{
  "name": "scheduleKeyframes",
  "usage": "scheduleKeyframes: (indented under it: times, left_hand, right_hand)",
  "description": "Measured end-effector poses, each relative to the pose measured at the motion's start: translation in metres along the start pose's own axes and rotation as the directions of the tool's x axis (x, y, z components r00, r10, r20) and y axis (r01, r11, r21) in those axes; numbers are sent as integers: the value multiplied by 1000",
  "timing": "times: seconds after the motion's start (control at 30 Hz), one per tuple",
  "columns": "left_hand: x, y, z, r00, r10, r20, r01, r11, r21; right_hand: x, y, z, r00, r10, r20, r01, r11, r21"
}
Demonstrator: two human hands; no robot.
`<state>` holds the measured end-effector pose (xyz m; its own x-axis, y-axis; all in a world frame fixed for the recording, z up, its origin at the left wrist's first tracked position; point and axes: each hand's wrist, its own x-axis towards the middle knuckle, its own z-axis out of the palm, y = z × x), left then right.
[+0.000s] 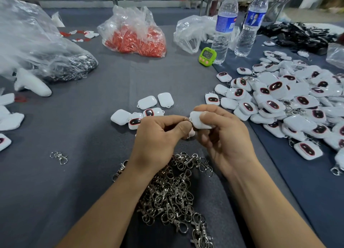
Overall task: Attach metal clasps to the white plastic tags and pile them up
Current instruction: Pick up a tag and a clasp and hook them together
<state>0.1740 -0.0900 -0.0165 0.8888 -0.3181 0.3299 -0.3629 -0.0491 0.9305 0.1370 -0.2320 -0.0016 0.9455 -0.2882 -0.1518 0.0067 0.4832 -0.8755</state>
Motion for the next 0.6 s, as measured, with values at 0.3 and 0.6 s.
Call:
scheduleKeyframes:
  times: [0.3,0.6]
  left_hand:
    - [-6,-3,-2,949,268,167,-304,629,715]
    - [-1,4,1,995,-94,24,91,988,128]
  right_hand:
    - [0,11,3,957,-287,42,279,869,-408]
    - [3,4,0,998,-50,-27,49,998,-35]
